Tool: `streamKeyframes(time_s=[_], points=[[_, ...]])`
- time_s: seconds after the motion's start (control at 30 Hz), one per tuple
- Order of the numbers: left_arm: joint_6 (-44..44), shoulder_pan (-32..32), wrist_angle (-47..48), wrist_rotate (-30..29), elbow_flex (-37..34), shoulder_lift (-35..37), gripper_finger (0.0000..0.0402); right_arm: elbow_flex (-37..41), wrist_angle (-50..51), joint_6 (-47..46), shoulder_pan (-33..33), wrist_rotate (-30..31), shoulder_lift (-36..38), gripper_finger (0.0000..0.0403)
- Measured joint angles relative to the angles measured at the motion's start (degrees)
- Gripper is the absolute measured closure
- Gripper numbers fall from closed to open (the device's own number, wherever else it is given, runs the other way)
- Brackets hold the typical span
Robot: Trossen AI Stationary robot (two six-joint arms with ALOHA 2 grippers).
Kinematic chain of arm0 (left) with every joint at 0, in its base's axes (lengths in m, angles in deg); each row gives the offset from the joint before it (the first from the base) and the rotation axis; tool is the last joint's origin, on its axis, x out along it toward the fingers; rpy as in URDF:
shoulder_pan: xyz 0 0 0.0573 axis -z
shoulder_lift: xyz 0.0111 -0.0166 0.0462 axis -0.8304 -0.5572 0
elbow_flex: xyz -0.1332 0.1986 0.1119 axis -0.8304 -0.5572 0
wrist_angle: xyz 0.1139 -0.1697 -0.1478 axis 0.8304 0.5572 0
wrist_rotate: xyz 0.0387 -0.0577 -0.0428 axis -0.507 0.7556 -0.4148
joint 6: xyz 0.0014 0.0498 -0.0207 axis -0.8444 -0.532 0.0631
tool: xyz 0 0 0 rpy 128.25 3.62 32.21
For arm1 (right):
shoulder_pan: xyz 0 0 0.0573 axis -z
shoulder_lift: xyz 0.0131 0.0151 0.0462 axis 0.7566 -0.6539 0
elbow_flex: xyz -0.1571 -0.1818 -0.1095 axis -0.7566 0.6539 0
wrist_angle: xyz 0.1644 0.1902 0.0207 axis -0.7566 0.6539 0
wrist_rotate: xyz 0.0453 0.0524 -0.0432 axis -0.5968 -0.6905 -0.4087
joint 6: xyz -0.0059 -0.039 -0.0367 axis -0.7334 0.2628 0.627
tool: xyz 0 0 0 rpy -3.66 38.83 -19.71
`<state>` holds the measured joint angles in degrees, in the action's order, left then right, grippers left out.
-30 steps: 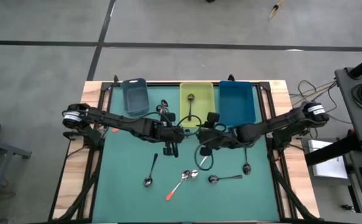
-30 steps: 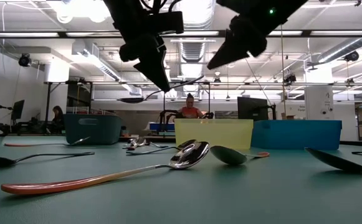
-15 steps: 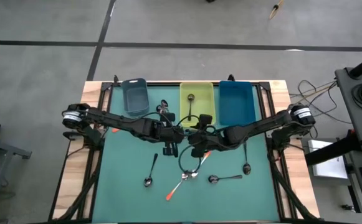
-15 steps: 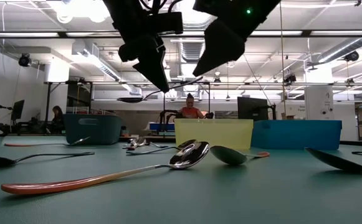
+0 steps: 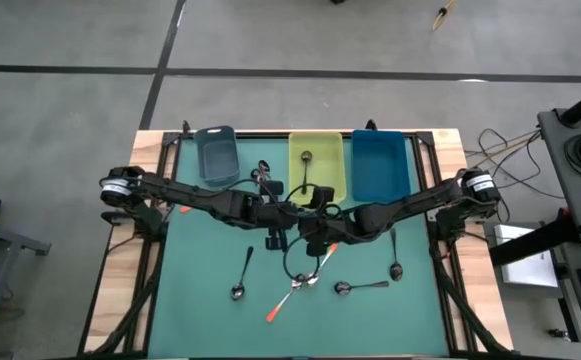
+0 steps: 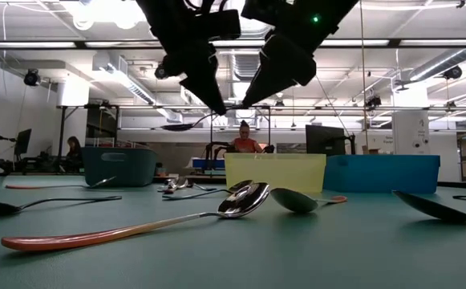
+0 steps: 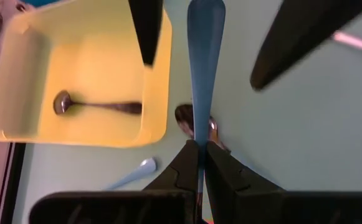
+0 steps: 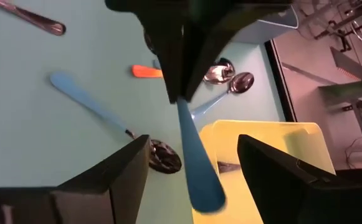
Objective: Sort silverware by color (type)
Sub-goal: Put the blue spoon into the blue bin
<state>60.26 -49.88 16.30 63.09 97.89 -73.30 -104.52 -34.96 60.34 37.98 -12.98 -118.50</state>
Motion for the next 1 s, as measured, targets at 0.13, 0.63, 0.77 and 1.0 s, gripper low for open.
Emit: streamKeyframes(time_s=[0.13, 0.63, 0.77, 1.0], points=[[-1.26, 0.11, -2.29, 0.01, 0.0, 0.0, 0.0401, 0.0, 0.56, 0.44, 0.1, -0.2, 0.0, 0.0168], [-1.4, 0.35, -3.23, 0.01, -0.09, 0.0, 0.0401, 0.0, 2.07, 2.12, 0.99, -1.01, 0.04, 0.0233], [-1.41, 0.37, -3.6, 0.02, -0.11, 0.01, 0.0401, 0.02, 2.07, 2.5, 1.06, -1.52, 0.13, 0.0268], [-1.45, 0.58, -3.67, 0.34, -0.11, 0.01, 0.0401, 0.02, 2.04, 2.98, 1.08, -2.19, 0.13, 0.0328]])
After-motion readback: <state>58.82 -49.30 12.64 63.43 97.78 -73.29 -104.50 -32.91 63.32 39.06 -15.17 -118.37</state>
